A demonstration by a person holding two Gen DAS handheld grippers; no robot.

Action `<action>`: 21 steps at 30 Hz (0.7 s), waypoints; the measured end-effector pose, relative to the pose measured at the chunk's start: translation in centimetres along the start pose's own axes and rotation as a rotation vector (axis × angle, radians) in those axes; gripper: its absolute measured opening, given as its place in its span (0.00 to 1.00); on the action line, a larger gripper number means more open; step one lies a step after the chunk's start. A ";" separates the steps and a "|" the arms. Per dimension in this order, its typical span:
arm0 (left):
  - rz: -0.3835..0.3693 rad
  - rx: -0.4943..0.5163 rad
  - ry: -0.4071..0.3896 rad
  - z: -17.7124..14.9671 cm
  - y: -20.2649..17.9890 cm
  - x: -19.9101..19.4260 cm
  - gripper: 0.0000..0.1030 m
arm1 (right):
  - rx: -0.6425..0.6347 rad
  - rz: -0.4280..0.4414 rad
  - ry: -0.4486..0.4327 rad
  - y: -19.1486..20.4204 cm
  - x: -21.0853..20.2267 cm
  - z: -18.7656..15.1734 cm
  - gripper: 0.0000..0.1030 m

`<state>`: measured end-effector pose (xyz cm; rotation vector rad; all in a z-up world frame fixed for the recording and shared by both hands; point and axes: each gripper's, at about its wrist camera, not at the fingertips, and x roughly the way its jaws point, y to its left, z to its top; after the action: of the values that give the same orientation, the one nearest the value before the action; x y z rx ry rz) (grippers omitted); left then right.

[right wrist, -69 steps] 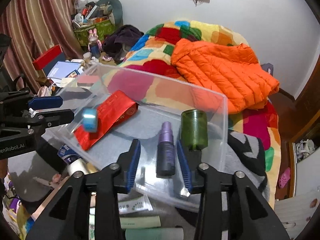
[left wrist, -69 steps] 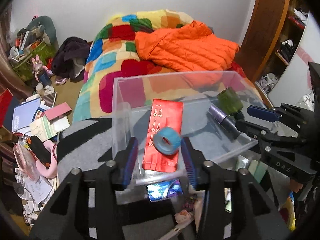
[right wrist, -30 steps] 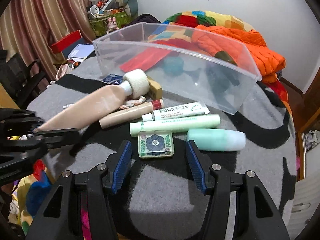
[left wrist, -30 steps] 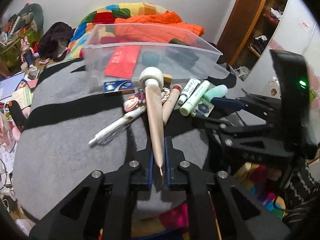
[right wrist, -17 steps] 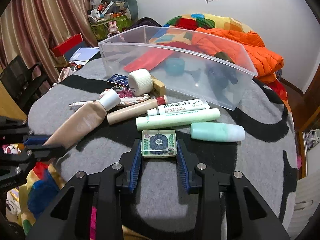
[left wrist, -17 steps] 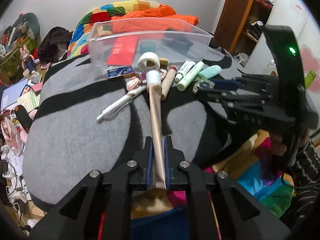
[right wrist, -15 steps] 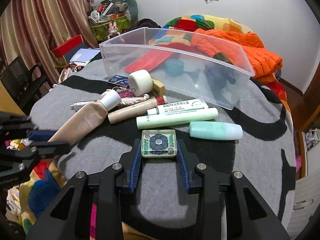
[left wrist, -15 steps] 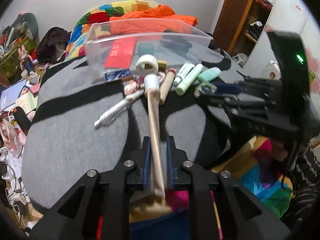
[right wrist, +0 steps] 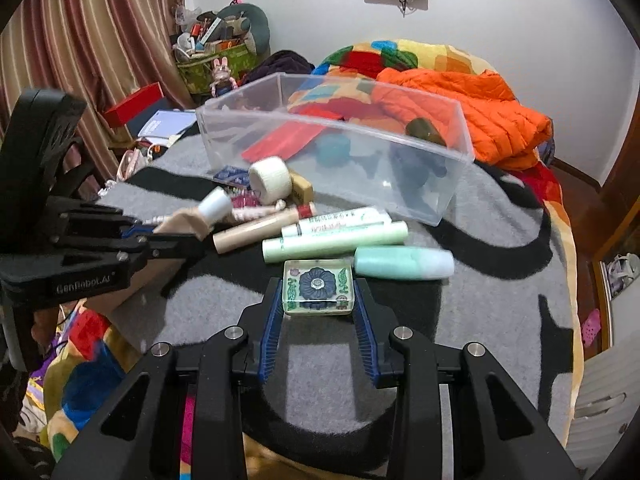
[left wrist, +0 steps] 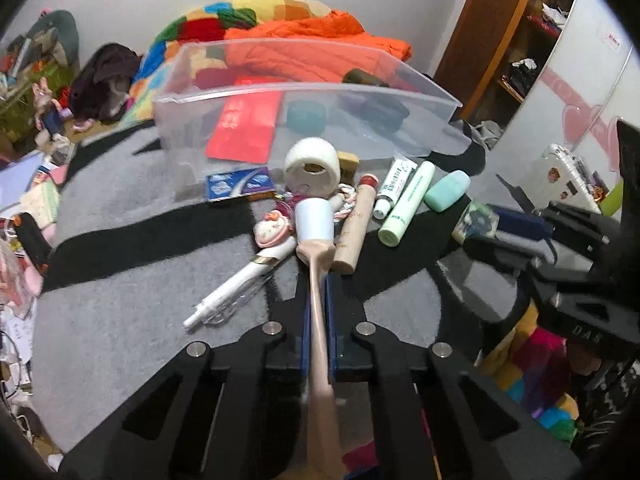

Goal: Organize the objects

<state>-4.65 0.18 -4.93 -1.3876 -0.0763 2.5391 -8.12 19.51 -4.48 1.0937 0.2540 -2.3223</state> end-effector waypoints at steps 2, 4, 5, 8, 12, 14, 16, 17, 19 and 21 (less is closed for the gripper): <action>0.018 0.000 -0.027 -0.1 -0.1 -0.9 0.04 | 0.003 -0.002 -0.018 -0.1 -0.3 0.6 0.30; 0.022 -0.007 -0.061 0.0 0.0 -2.0 0.03 | 0.008 -0.003 -0.037 -0.2 -0.6 1.2 0.30; 0.024 -0.014 -0.081 0.2 0.2 -2.6 0.03 | 0.011 -0.004 -0.048 -0.3 -0.7 1.6 0.30; 0.017 -0.016 -0.115 0.8 0.6 -3.9 0.03 | 0.018 -0.006 -0.079 -0.4 -1.2 2.7 0.30; -0.035 -0.027 -0.055 1.1 1.1 -3.3 0.06 | 0.032 -0.002 -0.098 -0.7 -1.6 3.3 0.30; -0.043 -0.031 -0.028 1.0 1.0 -2.5 0.17 | 0.041 0.001 -0.097 -0.9 -1.6 3.3 0.30; -0.045 -0.028 -0.005 0.7 0.6 -1.6 0.21 | 0.046 0.000 -0.093 -1.1 -1.6 3.3 0.30; -0.044 -0.019 0.008 0.7 0.4 -1.1 0.23 | 0.048 -0.004 -0.092 -1.2 -1.5 3.3 0.30; -0.039 -0.007 0.017 0.6 0.0 -0.4 0.26 | 0.053 -0.007 -0.090 -1.5 -1.5 3.3 0.30; -0.039 -0.003 0.027 1.0 -0.1 0.4 0.26 | 0.060 -0.007 -0.090 -1.7 -1.4 3.4 0.30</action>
<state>-5.64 0.45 -4.73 -1.4075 -0.1007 2.4889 -10.55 20.20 -1.32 1.0156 0.1552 -2.3922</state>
